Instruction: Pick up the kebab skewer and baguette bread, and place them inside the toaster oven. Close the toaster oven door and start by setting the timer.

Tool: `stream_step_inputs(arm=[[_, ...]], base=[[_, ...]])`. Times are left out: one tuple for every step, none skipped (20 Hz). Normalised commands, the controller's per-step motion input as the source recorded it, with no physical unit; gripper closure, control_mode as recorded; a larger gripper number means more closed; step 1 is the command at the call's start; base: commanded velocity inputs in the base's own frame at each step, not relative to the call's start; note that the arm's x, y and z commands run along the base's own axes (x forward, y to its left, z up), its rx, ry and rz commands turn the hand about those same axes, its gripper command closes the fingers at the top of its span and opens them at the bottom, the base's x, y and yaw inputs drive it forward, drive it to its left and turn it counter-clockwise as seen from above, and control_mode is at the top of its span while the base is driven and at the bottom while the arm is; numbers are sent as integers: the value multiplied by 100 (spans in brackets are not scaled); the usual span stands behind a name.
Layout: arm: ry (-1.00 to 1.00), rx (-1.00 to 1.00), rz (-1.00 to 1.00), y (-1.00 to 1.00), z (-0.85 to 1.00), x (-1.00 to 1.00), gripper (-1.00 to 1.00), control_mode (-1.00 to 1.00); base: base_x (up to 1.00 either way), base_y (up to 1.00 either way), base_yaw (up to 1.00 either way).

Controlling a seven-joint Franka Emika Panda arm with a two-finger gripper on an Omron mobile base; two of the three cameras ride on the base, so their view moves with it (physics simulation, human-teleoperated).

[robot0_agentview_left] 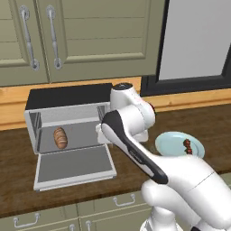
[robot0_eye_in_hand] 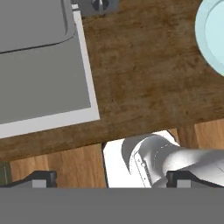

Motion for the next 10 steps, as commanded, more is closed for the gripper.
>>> stream_step_inputs(arm=[[0,6,-15,-100,0,-33,-100,-100],[0,8,-15,-100,0,-30,-100,-100],[0,8,-14,-100,0,-26,-100,-100],[1,7,-14,-100,0,-22,-100,-100],[2,6,-13,-100,0,-19,-100,-100],[3,6,-13,-100,0,-15,-100,-100],[4,5,-12,-100,0,-6,-100,-100],[5,4,-11,-100,0,0,-100,-100],[4,4,-10,-100,0,0,-100,-100],[5,4,-10,-100,0,0,-100,-100]], base=[[0,0,0],[0,0,0],[0,0,0],[0,0,0],[0,0,0],[0,0,0],[0,0,0],[0,0,0],[0,0,0],[0,0,0]])
